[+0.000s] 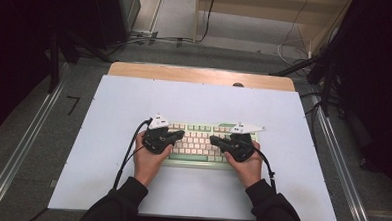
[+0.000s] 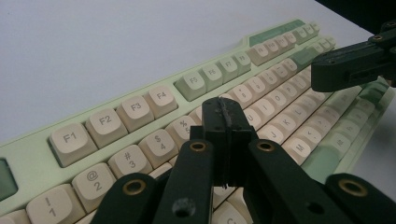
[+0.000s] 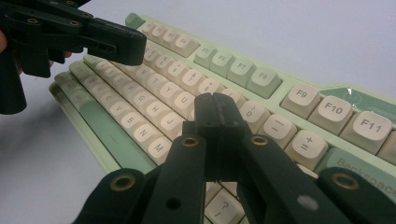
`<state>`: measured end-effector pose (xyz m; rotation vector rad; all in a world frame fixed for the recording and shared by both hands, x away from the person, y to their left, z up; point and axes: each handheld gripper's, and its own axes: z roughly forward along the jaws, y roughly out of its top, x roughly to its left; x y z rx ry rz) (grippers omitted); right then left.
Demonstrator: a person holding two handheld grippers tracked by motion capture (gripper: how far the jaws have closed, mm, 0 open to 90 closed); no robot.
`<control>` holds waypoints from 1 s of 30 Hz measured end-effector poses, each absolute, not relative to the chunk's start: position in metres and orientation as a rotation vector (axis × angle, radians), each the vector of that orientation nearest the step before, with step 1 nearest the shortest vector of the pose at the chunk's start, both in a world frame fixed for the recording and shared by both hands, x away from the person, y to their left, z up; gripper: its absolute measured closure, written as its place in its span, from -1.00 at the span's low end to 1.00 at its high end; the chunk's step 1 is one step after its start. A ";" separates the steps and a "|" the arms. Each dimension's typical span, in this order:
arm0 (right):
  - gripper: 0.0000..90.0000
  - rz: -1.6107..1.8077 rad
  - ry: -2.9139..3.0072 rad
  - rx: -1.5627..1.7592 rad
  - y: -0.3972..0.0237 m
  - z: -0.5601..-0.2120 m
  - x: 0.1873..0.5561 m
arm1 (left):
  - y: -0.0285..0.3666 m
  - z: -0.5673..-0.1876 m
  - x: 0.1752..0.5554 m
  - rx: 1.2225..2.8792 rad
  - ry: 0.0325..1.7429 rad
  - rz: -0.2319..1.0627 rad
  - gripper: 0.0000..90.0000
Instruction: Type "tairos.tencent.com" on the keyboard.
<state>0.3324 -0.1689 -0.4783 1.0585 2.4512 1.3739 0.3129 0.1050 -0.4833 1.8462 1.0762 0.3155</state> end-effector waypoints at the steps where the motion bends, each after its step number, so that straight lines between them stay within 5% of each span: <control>1: 0.95 1.374 2.450 1.060 -0.169 -0.478 0.332 | 0.105 -0.483 0.313 1.843 1.076 0.315 1.00; 30: 0.95 1.366 2.454 1.058 -0.165 -0.480 0.335 | 0.140 -0.477 0.300 1.845 1.122 0.335 1.00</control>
